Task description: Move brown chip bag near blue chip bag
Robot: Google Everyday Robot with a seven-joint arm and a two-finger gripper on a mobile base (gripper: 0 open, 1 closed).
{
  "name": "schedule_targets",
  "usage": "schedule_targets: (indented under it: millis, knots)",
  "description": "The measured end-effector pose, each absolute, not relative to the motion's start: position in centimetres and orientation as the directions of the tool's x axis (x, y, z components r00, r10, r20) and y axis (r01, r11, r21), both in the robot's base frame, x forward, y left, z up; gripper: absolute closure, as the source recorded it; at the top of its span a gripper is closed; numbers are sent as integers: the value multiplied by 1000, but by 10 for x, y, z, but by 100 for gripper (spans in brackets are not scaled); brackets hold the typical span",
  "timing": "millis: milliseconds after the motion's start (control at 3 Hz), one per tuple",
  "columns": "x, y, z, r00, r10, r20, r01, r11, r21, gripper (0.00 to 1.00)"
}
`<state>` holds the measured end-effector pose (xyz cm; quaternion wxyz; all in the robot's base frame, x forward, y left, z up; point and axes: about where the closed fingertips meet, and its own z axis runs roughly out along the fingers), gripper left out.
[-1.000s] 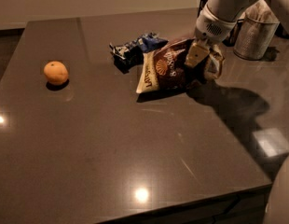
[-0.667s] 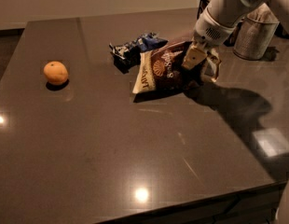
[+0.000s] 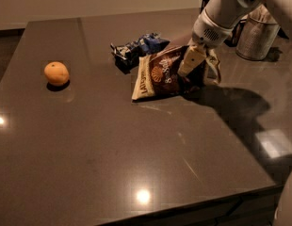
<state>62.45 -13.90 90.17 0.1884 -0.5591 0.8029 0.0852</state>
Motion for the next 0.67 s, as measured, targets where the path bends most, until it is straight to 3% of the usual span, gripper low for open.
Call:
schedule_targets:
  millis: [333, 667]
  knots:
    - [626, -137, 900, -303, -866, -399, -930, 359, -74, 0]
    - [626, -137, 900, -303, -866, -399, -930, 359, -74, 0]
